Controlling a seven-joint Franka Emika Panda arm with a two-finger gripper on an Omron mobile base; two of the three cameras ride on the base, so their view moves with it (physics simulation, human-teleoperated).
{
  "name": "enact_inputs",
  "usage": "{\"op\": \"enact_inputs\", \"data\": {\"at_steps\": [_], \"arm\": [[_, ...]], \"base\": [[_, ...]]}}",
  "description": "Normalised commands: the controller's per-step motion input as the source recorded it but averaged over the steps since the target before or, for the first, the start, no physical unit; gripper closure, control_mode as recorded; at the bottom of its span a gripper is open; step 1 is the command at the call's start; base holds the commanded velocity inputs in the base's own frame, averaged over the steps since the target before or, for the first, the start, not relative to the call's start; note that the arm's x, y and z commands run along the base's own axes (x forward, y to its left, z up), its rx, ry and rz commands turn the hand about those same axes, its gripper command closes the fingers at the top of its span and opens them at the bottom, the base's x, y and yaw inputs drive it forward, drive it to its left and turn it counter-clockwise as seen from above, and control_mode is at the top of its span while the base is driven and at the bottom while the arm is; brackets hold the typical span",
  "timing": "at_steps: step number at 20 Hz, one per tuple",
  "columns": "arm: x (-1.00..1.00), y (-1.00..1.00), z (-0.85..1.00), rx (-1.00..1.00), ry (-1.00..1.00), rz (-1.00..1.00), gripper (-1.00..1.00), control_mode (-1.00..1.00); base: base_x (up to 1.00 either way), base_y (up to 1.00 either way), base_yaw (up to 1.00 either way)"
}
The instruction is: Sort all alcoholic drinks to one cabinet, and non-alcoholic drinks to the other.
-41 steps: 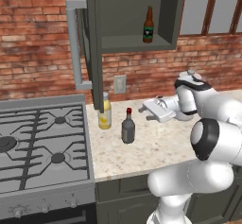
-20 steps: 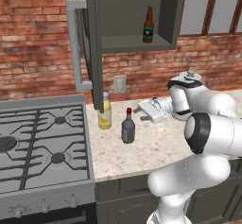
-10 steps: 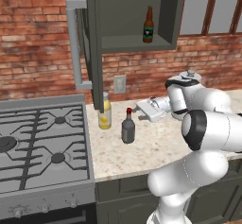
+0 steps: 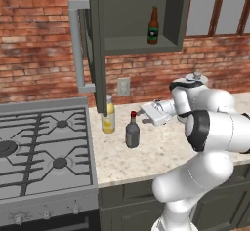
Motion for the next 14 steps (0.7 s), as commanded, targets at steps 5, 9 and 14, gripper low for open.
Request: {"op": "enact_inputs", "data": {"at_steps": [5, 9, 14], "arm": [[0.08, 0.00, -0.08, 0.00, 0.00, -0.01, -1.00, -1.00], [0.11, 0.01, -0.09, 0.00, 0.01, 0.00, -1.00, -1.00], [0.14, 0.01, -0.08, 0.00, 0.01, 0.00, -1.00, -1.00]], "base": [[0.00, 0.00, 0.00], [0.00, 0.00, 0.00], [0.00, 0.00, 0.00]]}}
